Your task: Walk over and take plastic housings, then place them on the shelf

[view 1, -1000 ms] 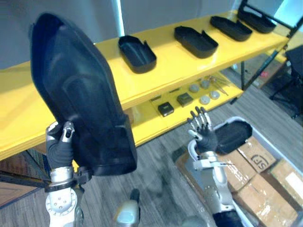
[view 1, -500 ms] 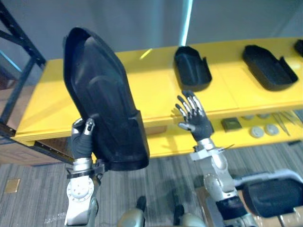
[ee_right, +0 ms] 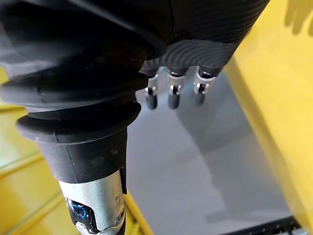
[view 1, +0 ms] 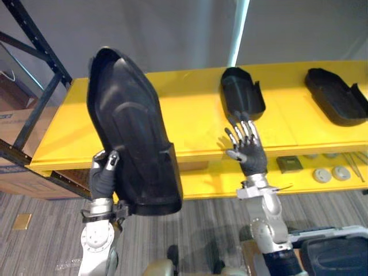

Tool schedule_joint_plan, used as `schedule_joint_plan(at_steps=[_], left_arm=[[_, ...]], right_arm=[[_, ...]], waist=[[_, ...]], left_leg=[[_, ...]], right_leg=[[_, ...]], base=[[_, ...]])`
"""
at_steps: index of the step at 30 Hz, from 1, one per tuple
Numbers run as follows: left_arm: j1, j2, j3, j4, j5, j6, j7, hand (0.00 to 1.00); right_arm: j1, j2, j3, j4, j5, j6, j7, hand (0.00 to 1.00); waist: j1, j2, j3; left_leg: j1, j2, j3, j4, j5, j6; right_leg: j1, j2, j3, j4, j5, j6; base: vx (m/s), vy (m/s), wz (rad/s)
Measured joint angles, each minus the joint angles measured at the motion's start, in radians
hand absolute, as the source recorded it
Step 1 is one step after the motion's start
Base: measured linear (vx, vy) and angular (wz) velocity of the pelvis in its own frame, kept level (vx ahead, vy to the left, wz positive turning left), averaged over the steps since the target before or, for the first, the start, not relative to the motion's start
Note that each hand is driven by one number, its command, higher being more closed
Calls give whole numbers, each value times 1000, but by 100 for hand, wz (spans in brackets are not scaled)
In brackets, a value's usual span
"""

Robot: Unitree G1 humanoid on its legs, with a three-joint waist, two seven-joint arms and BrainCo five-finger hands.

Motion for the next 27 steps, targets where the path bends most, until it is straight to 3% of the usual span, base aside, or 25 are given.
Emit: schedule_joint_plan(at_steps=[1,3,4,6,10,13,17,22,25,27], left_arm=[[1,-4,4,1,15,-1,4,100],[1,-4,3,6,23,-9,4,100],[-2,-4,3,12,25,-13,5,100],[-11,3,14,18,32,-13,12,100],[-69,58,28,37,33,-9,6,100],[-94,81,32,54,30,11,-14,100],[-90,68,2,51,24,42,-3,100],[-62,-3,-7,50,21,80,28,100],[-67,-10,-6,50,23,98,43,100],[-78,-11,2,50,23,114,70,100]], right_arm=[[3,-4,-1,-2,-11,0,-1,0],[4,-14,0,-7,-17,-2,-2,0],[5,-24,-5,-7,-26,-2,-6,0],[17,-33,-25,-3,-25,-2,-10,0],[53,-6,-37,-2,-25,-34,-23,0],[57,35,-35,30,-25,-36,-44,0],[81,51,-6,28,-26,-35,-40,0],[100,27,0,28,-28,-20,-24,0],[100,13,-10,28,-30,-21,-23,0],[95,12,-14,28,-47,-21,-23,0]], waist=[[-3,1,-1],[-28,17,-14],[-31,34,-28],[-33,52,-49],[-57,3,-59],[-61,-29,-69],[-66,-32,-69],[-72,-15,-62],[-72,-1,-45],[-68,2,-37]], left_leg=[[-7,16,68,56,-29,20],[-9,66,129,76,-28,20],[7,67,126,59,-36,5],[58,33,174,-5,-49,10],[89,-9,197,-50,-42,34],[117,-12,220,-49,-49,46],[88,14,239,-51,-50,46],[48,28,227,-3,-72,45],[-15,57,208,113,-106,43],[-14,63,207,108,-102,38]], right_leg=[[0,-14,10,20,-10,3],[-10,-24,25,66,-39,26],[-28,-33,45,91,-48,37],[-45,-66,98,102,-46,68],[-44,-100,117,91,-24,103],[-34,-98,119,94,-13,103],[-7,-60,122,-41,72,94],[0,-48,113,-68,73,86],[2,-38,91,-65,73,86],[1,-32,92,-67,73,85]], base=[[-85,58,-27],[-60,86,-26],[34,225,-45],[52,244,-60],[58,169,-20],[50,29,-27],[8,7,-17],[-18,-7,7],[-22,-14,18],[-17,-35,2]])
